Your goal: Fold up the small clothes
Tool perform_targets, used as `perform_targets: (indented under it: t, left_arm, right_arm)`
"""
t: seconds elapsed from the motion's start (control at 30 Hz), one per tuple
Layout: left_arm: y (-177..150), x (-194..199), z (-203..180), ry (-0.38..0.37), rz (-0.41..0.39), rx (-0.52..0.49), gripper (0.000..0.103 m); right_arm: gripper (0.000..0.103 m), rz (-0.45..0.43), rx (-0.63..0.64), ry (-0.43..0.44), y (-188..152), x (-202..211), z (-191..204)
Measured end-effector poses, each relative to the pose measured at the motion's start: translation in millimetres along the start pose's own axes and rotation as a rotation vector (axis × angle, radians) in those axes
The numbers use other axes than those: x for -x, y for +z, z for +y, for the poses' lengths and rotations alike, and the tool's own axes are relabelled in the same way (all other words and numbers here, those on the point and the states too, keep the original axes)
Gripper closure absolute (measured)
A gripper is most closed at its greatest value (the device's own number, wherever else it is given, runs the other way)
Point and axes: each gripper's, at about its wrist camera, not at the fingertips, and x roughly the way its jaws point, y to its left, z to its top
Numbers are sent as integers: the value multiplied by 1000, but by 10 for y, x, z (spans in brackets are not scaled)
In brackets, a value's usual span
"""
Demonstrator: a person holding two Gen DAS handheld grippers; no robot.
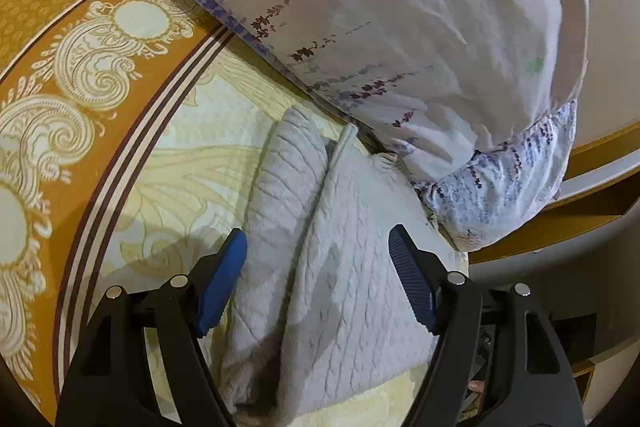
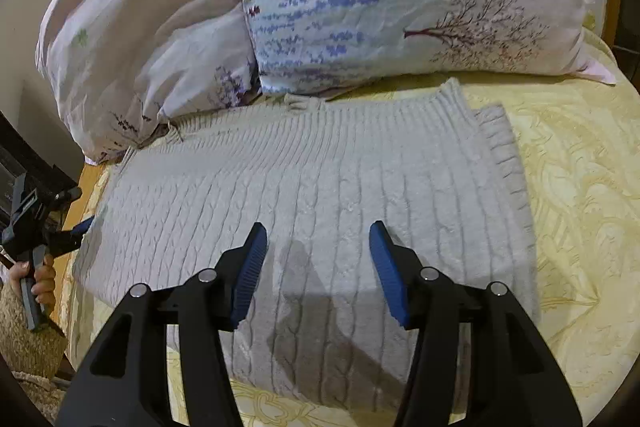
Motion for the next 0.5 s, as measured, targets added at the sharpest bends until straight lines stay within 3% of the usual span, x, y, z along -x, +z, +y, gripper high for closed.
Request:
perform_targets:
  t: [0.3,0.5]
  left_arm:
    - [59,-108,50,38,46,-14,29]
    - [34,-143,31,10,45,-18,29]
  right_arm:
    - [39,30,31,-6,-37,-91,31]
    - [31,30,47,0,-43,-113,66]
